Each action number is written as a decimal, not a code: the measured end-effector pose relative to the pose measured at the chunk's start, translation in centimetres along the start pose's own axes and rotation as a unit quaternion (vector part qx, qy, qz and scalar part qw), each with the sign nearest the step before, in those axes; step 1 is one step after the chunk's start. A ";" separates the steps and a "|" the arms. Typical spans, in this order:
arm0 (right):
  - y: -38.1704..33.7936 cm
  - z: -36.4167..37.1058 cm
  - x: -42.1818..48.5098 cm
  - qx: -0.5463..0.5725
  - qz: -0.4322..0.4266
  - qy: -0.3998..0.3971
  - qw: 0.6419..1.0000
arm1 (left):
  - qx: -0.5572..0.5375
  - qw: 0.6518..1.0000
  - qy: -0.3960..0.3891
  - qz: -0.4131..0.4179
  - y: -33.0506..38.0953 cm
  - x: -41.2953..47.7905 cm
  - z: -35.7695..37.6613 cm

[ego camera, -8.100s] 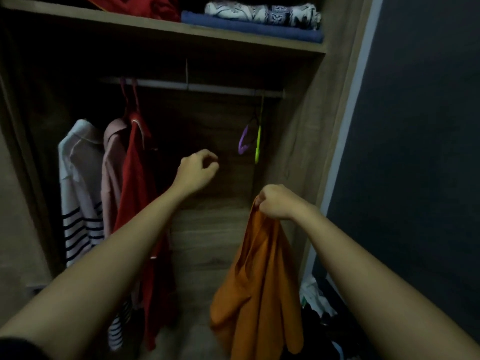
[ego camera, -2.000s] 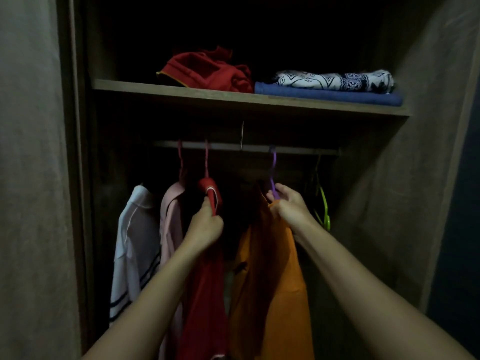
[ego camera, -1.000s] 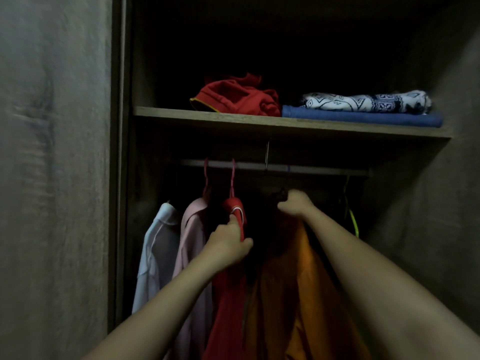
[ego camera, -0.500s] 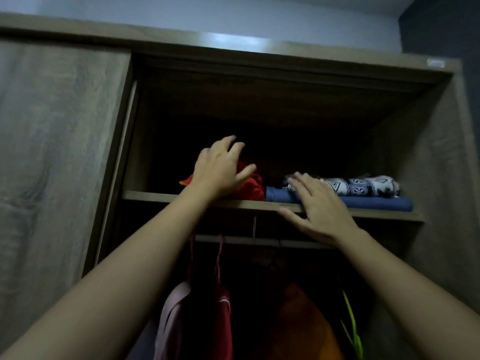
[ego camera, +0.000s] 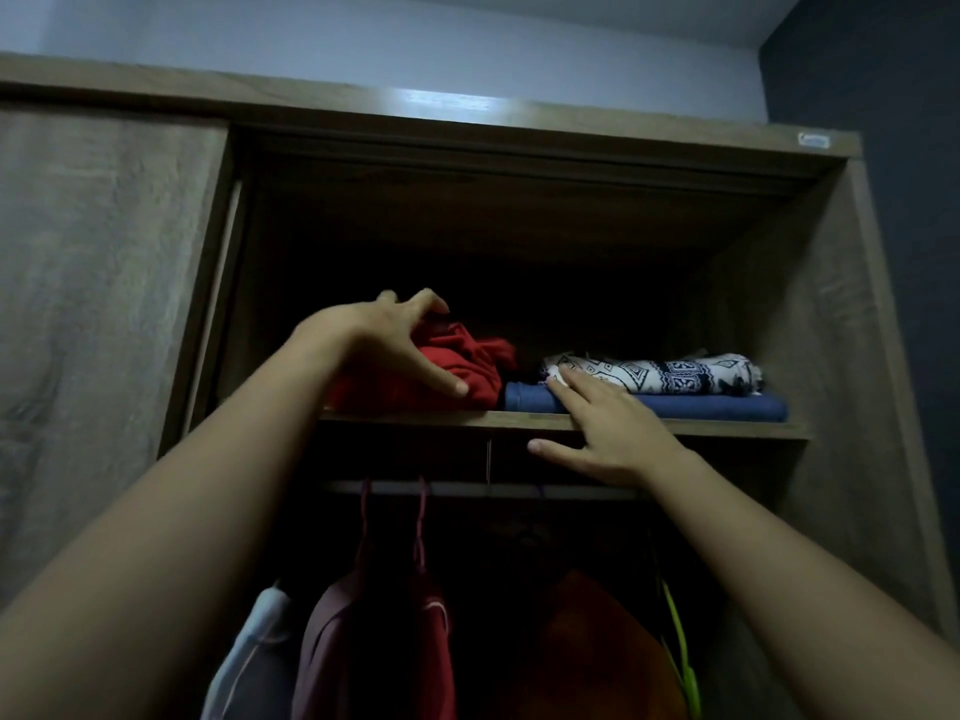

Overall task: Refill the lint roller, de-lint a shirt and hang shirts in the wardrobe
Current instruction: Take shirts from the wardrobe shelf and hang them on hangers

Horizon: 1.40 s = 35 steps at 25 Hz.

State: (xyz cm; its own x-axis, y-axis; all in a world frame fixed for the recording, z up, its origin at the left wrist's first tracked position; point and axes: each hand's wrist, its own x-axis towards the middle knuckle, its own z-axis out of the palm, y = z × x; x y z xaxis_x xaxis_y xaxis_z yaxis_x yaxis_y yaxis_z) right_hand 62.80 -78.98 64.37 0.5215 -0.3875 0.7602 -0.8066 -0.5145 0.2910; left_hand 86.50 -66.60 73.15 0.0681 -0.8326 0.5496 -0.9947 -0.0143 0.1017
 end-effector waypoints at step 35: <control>-11.1 -4.7 -36.4 0.591 0.308 -0.086 0.740 | -0.487 0.862 -0.003 0.140 12.0 -35.1 26.4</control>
State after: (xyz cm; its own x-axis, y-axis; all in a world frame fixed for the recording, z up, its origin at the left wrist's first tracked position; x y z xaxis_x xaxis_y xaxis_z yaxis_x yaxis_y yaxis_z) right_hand 51.48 -55.55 36.26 0.2658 -0.8669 0.4217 -0.1515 -0.4696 -0.8698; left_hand 70.19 -52.13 33.17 -0.1683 -0.7309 0.6614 -0.4344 0.6573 0.6158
